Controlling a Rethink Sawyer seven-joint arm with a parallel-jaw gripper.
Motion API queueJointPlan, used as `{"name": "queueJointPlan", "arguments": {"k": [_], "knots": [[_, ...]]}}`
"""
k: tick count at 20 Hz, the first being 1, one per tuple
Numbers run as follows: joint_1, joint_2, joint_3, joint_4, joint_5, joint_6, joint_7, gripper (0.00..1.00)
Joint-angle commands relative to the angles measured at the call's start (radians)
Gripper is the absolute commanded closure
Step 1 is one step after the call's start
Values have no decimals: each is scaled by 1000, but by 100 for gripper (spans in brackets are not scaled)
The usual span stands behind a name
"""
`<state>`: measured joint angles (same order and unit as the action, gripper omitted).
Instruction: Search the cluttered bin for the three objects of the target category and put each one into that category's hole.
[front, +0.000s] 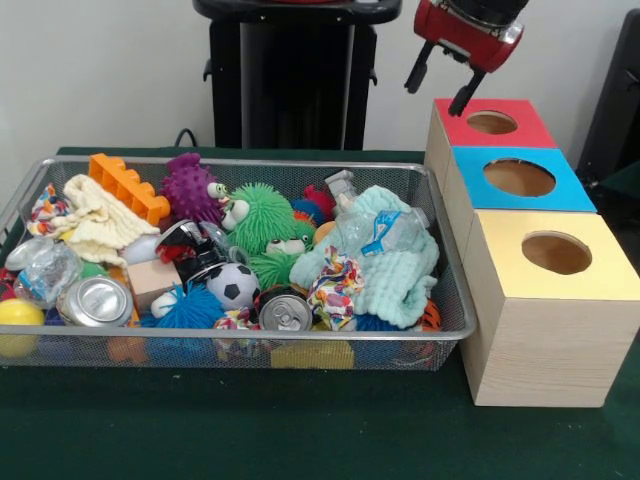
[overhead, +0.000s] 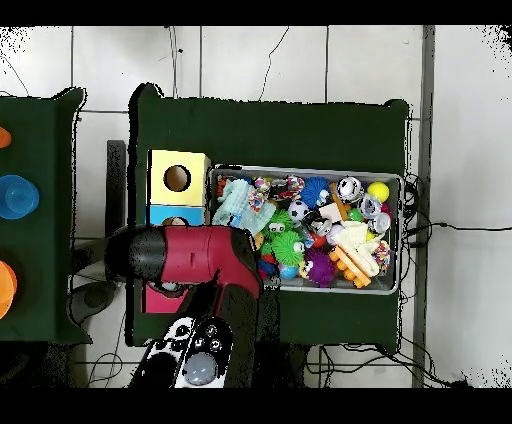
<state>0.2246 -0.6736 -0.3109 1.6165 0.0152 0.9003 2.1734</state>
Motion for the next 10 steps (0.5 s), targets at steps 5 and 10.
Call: {"name": "queueJointPlan", "arguments": {"k": [5, 10], "knots": [[-104, 50, 134, 108, 173, -313, 197, 0], [-118, 97, 166, 136, 170, -567, 196, 0]]}}
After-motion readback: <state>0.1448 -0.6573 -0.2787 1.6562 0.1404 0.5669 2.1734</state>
